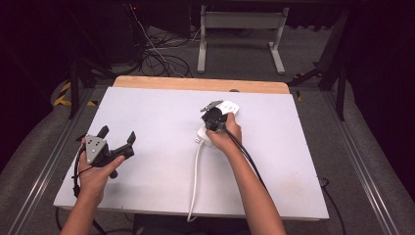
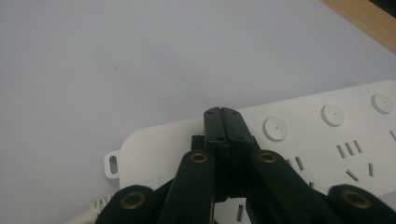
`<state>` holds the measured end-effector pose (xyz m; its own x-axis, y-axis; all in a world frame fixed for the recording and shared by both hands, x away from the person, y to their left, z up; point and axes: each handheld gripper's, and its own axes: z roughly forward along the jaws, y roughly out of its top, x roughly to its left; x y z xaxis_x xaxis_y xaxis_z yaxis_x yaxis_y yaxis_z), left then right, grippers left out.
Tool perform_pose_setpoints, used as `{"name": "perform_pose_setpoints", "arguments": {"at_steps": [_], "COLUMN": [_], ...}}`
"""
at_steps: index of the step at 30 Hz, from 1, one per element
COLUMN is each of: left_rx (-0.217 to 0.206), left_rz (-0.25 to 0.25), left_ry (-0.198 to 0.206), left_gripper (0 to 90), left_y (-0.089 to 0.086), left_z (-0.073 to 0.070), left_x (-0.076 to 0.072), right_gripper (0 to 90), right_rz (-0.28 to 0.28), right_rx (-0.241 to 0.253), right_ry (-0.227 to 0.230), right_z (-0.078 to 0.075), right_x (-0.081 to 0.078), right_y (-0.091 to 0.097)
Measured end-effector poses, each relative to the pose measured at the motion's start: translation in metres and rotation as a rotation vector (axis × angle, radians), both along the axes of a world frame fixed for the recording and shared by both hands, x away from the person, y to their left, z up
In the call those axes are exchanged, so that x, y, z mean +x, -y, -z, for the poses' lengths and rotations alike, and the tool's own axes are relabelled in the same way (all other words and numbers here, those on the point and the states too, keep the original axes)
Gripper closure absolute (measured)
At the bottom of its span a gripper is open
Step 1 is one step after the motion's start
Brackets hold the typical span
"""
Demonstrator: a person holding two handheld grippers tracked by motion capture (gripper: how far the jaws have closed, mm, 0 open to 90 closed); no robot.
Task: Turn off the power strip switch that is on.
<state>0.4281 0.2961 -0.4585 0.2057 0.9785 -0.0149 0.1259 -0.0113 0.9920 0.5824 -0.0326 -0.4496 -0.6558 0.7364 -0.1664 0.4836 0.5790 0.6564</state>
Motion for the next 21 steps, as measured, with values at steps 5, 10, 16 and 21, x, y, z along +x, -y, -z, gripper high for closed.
{"name": "perform_pose_setpoints", "arguments": {"at_steps": [5,10,16,21], "left_rx": [-0.002,-0.001,-0.002,0.001], "left_rz": [-0.004,-0.003,-0.005,-0.002], "left_ry": [-0.001,-0.004,-0.004,-0.008], "left_gripper": [7.0,7.1,7.1,7.1], "left_y": [-0.0006,-0.0007,-0.0006,-0.0002], "left_z": [0.0001,0.0002,0.0004,0.0007], "left_x": [0.0005,0.0017,0.003,0.0035], "right_gripper": [90.0,90.0,90.0,90.0], "right_rz": [0.008,0.013,0.015,0.012], "right_rx": [0.018,-0.004,-0.035,-0.049], "right_ry": [-0.018,-0.006,0.009,0.018], "right_z": [-0.0003,-0.0004,-0.0005,-0.0004], "right_x": [0.0015,0.0001,-0.0017,-0.0023], "right_y": [0.0011,-0.0015,-0.0048,-0.0064]}}
